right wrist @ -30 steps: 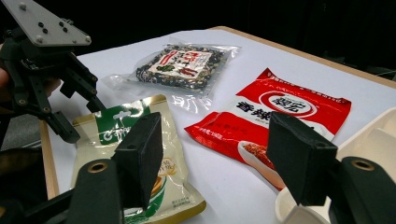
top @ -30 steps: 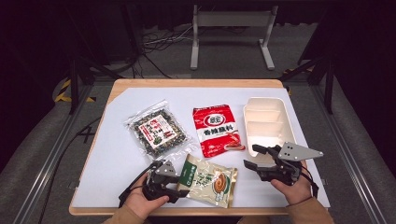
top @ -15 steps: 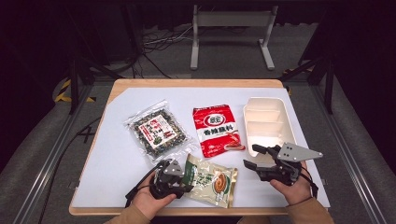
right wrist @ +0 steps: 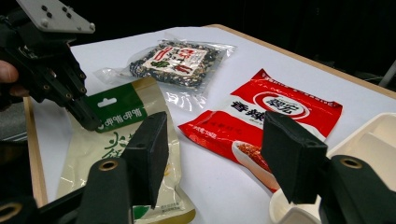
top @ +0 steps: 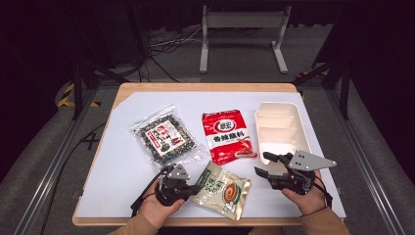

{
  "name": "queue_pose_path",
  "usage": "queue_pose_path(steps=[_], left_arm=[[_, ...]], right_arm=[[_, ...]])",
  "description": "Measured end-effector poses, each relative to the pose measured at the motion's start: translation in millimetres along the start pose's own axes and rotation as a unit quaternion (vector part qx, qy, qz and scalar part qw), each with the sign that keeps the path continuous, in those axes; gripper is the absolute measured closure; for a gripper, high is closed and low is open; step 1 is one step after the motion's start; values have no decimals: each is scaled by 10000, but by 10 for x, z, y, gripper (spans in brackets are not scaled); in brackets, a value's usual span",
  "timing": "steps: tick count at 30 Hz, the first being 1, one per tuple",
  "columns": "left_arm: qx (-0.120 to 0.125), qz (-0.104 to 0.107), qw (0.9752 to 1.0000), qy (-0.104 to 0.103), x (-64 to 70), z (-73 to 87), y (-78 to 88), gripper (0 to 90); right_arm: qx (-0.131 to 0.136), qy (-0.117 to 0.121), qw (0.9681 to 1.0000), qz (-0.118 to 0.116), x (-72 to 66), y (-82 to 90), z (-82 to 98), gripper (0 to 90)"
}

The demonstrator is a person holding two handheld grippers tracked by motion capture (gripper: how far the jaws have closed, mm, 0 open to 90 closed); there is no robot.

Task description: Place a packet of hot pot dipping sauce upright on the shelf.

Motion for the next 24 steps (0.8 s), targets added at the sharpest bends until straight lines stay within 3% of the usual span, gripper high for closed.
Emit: queue_pose_path(steps=[6, 9, 10, 11, 17, 24], left_arm=[[401, -178, 9986, -280, 12, -140, 150, 896], [529, -184, 9979, -314, 18, -197, 204, 896], [558, -177, 9977, -336, 17, -222, 224, 896], [598, -172, 9974, -361, 21, -248, 244, 896], [769, -92, 9956, -529, 68, -414, 392, 896], [923, -22, 9928, -758, 127, -608, 552, 896]], right_arm=[[21, 38, 10000, 17, -2, 6, -15, 453], [38, 70, 10000, 51, -4, 7, -28, 478], [-35, -77, 9999, -73, -22, 2, -36, 504], [-35, -77, 9999, -73, -22, 2, -36, 504], [-34, 113, 9995, -285, -100, -16, -145, 537], [-65, 598, 9972, -435, -175, -86, -359, 544]])
Point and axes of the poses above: each handheld gripper's, and its own axes: y roughly backward along the jaws, z roughly out of its underside, x roughly to its right, the point moved 6 cm from there along -y, roughly forward along the jaws, and after that the axes turned 10 degrees about x, right-handed, at the moved point
